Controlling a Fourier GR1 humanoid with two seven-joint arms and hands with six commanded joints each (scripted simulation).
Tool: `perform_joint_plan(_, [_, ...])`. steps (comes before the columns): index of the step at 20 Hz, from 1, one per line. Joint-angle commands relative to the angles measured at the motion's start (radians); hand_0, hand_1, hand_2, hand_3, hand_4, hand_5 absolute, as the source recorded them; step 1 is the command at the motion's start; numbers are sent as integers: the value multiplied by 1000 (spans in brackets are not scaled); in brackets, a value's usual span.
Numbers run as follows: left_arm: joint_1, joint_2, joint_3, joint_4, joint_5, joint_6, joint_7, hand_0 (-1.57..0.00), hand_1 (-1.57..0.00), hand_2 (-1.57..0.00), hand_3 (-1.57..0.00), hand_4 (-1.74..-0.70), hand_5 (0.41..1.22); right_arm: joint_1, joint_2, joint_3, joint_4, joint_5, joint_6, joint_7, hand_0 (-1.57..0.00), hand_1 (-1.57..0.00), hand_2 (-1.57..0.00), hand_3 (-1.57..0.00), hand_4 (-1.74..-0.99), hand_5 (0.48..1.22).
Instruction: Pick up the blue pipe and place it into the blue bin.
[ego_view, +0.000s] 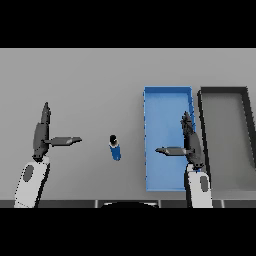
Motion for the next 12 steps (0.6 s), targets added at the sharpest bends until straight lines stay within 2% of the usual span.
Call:
perform_joint_plan(1, [3,-1,-1,-3,-1,1,-6,1,1,1,1,-1006,586,3,-1,0,-2,-1,0,-2,1,1,1,1,-1222,603])
perform_joint_plan(6, [33,-10,-18,-38,-17,21,-15,1,1,1,1,-1006,586,31,-14,-3,-24,-11,12,-7,1,1,1,1,-1222,603])
perform_joint_plan(7, [66,50,-51,-48,-26,-80,-80,1,1,1,1,-1006,586,61,-70,24,-55,43,36,-62,1,1,1,1,-1222,603])
perform_joint_plan(9, [98,126,-74,-68,-29,-187,-137,1,1,1,1,-1011,588,114,-119,55,-106,76,74,-111,1,1,1,1,-1230,601])
perform_joint_plan(12, [99,161,-83,-71,-28,-229,-130,1,1,1,1,-1007,587,132,-138,77,-140,103,84,-84,1,1,1,1,-1231,599])
